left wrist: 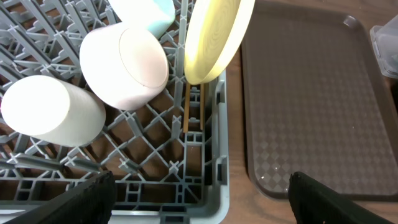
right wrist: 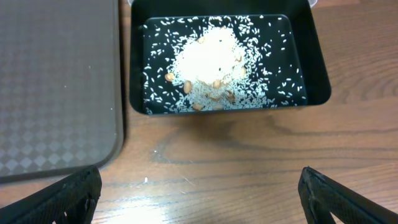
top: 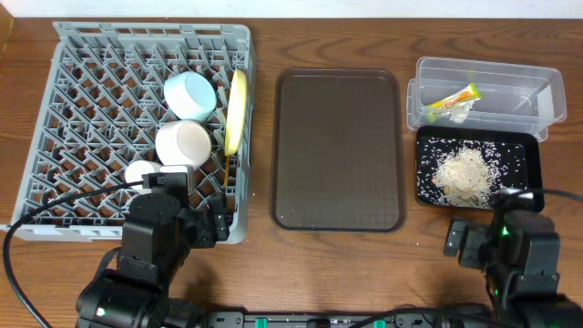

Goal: Sort waste into correct bins and load items into the dishwasher

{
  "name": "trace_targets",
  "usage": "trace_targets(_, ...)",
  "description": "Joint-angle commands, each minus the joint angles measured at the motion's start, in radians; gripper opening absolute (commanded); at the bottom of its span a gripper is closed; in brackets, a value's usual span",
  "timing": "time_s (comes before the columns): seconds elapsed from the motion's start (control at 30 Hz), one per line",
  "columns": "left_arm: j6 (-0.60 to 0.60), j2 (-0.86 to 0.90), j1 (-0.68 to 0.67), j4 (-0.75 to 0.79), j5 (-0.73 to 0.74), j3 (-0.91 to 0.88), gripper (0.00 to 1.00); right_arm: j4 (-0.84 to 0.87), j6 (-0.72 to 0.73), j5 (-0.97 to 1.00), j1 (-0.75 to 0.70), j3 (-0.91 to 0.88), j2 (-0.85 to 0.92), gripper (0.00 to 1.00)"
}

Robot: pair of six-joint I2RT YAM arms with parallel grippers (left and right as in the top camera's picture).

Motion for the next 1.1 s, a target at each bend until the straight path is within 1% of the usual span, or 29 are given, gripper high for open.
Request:
trace_targets(0.0, 0.008, 0.001, 0.0, 0.004, -0.015, -0.014, 0.9, 0.035, 0.014, 0.01, 0.007, -0.063, -0.083, 0.99)
trace_targets(0.13, 0.009, 0.001, 0.0, 0.004, -0.015, -0.014, 0.9, 0.198, -0.006, 0.006, 0.007, -0.168, -0.185, 0.99)
trace_targets(0.17, 0.009, 0.001, 0.0, 0.004, -0.015, -0.014, 0.9, 0.285, -0.029, 0.001, 0.007, -0.217, -0.227, 0.99)
trace_targets(0.23, 0.009, 0.001, 0.0, 0.004, -0.015, -0.014, 0.9, 0.4, -0.058, -0.009, 0.008, -0.277, -0.278, 0.99)
trace_targets(0.27, 0.009, 0.001, 0.0, 0.004, -0.015, -0.014, 0.9, 0.499, -0.07, -0.015, 0.009, -0.33, -0.319, 0.99)
trace_targets(0.4, 0.008, 0.001, 0.0, 0.004, -0.015, -0.014, 0.9, 0.743, -0.069, -0.061, 0.014, -0.48, -0.412, 0.99)
trace_targets(0.5, 0.008, 0.001, 0.0, 0.004, -0.015, -0.014, 0.9, 0.864, -0.069, -0.107, 0.014, -0.565, -0.456, 0.99)
trace_targets(0.67, 0.009, 0.001, 0.0, 0.004, -0.015, -0.014, 0.9, 0.98, -0.069, -0.146, 0.013, -0.666, -0.521, 0.99)
trace_targets(0.77, 0.008, 0.001, 0.0, 0.004, -0.015, -0.014, 0.9, 1.036, -0.071, -0.161, 0.013, -0.708, -0.519, 0.99)
trace_targets(0.83, 0.008, 0.001, 0.0, 0.004, -0.015, -0.014, 0.9, 1.059, -0.11, -0.183, 0.013, -0.731, -0.519, 0.99)
trace_targets(0.9, 0.008, 0.001, 0.0, 0.004, -0.015, -0.014, 0.91, 1.073, -0.185, -0.215, 0.013, -0.753, -0.519, 0.99)
trace_targets(0.97, 0.009, 0.001, 0.0, 0.004, -0.015, -0.014, 0.9, 1.018, -0.227, -0.218, 0.013, -0.751, -0.519, 0.99)
trace_targets(1.07, 0.009, 0.001, 0.0, 0.004, -0.015, -0.014, 0.9, 1.012, -0.266, -0.214, 0.013, -0.751, -0.519, 0.99)
